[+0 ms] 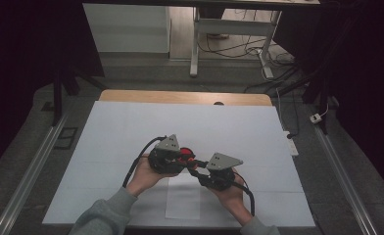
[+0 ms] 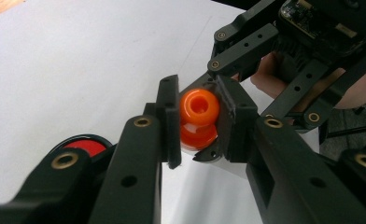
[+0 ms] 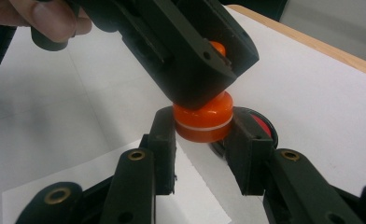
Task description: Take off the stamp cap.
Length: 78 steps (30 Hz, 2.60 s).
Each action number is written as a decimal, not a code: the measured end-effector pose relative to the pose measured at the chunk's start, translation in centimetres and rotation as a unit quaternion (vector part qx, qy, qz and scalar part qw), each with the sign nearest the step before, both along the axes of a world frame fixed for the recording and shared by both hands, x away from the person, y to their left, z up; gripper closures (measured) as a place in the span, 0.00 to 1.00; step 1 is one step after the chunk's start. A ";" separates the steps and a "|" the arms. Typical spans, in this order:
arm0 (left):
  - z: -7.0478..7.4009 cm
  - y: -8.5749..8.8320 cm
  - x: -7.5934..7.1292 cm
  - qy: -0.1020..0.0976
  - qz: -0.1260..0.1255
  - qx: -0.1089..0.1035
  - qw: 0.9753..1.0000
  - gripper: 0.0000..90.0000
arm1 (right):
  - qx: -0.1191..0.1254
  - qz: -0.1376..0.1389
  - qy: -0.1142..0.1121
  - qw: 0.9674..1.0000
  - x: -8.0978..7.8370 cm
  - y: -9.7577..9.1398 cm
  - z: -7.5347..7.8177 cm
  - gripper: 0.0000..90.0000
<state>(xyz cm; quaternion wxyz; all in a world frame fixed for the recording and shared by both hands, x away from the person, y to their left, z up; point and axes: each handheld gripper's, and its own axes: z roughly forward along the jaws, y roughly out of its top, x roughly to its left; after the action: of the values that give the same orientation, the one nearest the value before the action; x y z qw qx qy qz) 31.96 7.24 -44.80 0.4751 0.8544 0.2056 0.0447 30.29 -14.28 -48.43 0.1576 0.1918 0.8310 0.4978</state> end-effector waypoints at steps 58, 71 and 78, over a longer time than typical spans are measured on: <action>0.0 -0.1 -0.1 -0.006 -0.001 -0.002 1.000 0.81 | -0.002 -0.010 -0.012 1.000 -0.4 -0.2 0.0 0.71; 0.0 -0.1 -0.2 -0.005 0.001 -0.008 1.000 0.81 | 0.001 -0.011 -0.015 1.000 -0.4 -0.3 0.0 0.72; 0.0 -0.1 -0.1 -0.005 0.001 -0.007 1.000 0.81 | -0.003 -0.012 -0.018 1.000 -0.5 -0.3 0.0 0.72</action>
<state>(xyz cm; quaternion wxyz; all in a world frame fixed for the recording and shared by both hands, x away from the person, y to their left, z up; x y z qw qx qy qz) 31.82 7.10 -44.82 0.4822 0.8505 0.2043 0.0483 29.83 -14.57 -48.46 0.1793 0.1923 0.8272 0.4966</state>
